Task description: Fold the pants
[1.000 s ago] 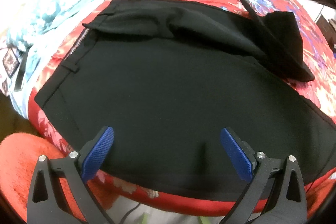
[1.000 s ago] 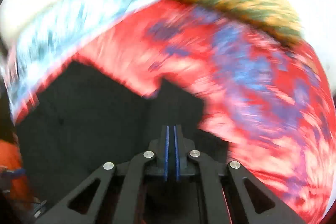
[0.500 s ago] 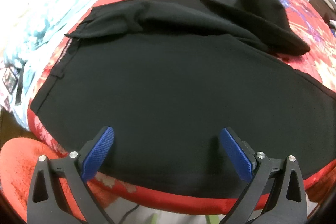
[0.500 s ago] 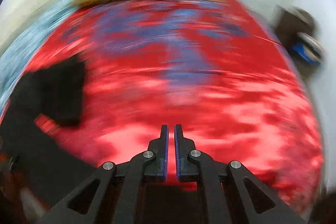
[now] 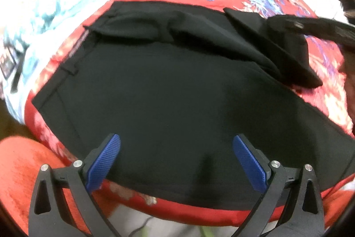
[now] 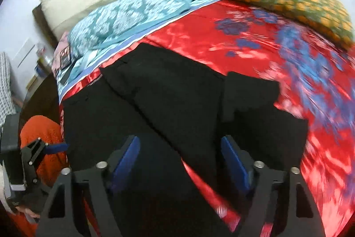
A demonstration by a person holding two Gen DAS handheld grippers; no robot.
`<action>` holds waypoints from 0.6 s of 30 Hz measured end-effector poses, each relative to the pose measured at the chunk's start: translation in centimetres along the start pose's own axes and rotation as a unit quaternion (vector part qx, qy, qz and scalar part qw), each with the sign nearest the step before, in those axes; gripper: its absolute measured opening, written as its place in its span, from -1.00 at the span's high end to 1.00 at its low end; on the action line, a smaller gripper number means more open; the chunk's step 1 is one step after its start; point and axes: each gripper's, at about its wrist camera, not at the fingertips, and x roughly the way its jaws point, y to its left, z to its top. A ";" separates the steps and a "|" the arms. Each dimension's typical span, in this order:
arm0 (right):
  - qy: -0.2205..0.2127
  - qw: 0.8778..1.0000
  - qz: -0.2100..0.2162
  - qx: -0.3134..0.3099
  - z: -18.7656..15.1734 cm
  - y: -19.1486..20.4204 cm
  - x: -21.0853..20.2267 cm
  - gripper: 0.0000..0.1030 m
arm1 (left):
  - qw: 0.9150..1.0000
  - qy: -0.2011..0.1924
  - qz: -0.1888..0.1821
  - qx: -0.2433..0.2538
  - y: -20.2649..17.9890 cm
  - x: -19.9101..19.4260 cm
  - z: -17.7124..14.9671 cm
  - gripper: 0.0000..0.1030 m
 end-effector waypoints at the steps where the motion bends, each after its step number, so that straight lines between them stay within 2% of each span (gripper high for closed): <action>1: 0.008 1.000 0.001 -0.006 1.0 0.2 1.1 -0.27 | 1.000 0.004 -0.007 -0.007 0.2 0.1 0.1 -0.98; 3: 0.022 1.000 -0.021 -0.008 2.0 -0.3 3.2 -0.17 | 1.000 0.004 -0.011 -0.014 0.3 0.0 0.3 -0.98; 4: 0.033 0.998 -0.044 -0.009 2.5 -0.6 4.4 -0.08 | 1.000 0.001 -0.011 -0.015 0.5 -0.2 0.4 -0.98; 7: 0.090 0.989 -0.116 -0.008 3.3 -1.9 8.1 0.01 | 1.000 -0.008 -0.009 -0.017 0.8 -0.6 0.5 -0.98; 9: 0.130 0.979 -0.151 -0.035 3.0 -2.1 9.9 0.29 | 1.000 -0.003 -0.012 -0.024 1.2 -0.3 0.7 -0.98; 10: 0.151 0.972 -0.173 -0.051 2.6 -2.1 10.6 0.67 | 1.000 0.002 -0.013 -0.027 1.3 0.0 0.8 -0.98; 11: 0.160 0.966 -0.192 -0.064 2.4 -2.1 10.7 0.89 | 0.999 0.005 -0.013 -0.030 1.5 0.1 0.8 -0.98; 13: 0.127 0.971 -0.197 -0.051 2.5 -2.6 8.1 0.89 | 0.999 0.008 -0.012 -0.033 1.7 0.2 0.9 -0.98; 16: 0.015 0.987 -0.156 0.047 2.6 -4.8 -1.7 0.89 | 0.999 0.001 -0.009 -0.032 1.9 0.0 0.8 -0.98; 18: -0.034 0.984 -0.136 0.113 1.0 -7.2 -8.1 0.89 | 1.000 0.001 -0.005 -0.029 1.8 0.1 0.7 -0.98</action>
